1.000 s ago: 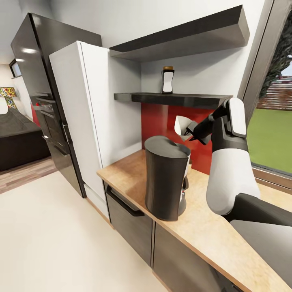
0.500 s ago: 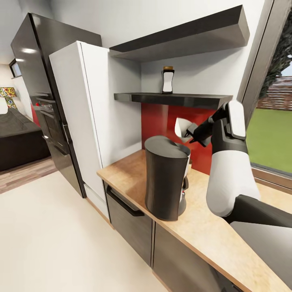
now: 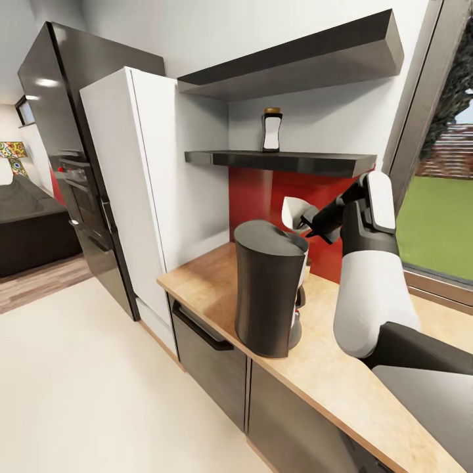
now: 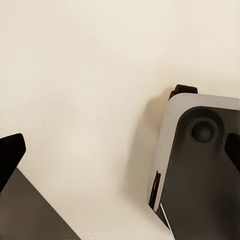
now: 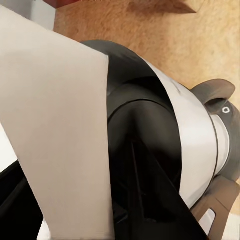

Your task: Set up a coffee station on the kitchen countertop: keep the coffee maker on the countertop, move the bottle of coffee from the kitchen shelf to the counter next to the coffee maker, place a paper coffee filter on top of the coffee maker, put the saucer next to the coffee maker with the coffee cup on the saucer, and place the electric kettle next to the coffee maker.

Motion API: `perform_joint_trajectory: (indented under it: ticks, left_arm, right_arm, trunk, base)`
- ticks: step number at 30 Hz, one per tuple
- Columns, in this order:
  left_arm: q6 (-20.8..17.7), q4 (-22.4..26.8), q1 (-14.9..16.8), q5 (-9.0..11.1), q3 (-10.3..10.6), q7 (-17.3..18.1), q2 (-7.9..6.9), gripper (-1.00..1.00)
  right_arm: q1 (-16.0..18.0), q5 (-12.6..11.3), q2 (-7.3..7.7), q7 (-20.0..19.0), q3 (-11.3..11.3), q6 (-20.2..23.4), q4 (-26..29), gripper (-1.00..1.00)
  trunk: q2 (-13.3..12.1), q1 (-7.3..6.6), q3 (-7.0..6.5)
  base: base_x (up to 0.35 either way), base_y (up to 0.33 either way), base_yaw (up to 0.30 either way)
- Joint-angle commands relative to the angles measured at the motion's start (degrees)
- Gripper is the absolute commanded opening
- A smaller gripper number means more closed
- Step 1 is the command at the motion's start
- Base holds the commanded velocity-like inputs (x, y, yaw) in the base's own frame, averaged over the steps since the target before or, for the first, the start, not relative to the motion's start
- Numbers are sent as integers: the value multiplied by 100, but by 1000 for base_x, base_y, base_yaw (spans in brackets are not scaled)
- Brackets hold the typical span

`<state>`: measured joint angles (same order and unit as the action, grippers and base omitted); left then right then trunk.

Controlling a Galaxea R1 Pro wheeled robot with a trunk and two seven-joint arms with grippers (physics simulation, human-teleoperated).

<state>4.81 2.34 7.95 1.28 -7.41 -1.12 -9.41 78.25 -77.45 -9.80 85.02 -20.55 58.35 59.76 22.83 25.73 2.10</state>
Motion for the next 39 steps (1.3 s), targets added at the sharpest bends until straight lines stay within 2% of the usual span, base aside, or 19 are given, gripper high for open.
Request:
perform_joint_trajectory:
  ticks: [1,39]
  left_arm:
    - [20,-5,5,13,-24,-2,0,100]
    - [23,-5,7,17,-18,-2,9,100]
  right_arm:
    - [0,11,-4,59,-19,62,-49,-100]
    - [-7,11,9,63,-28,62,-43,-100]
  trunk:
    - [9,5,15]
    - [9,5,15]
  base:
    - [0,0,0]
    - [-18,0,0]
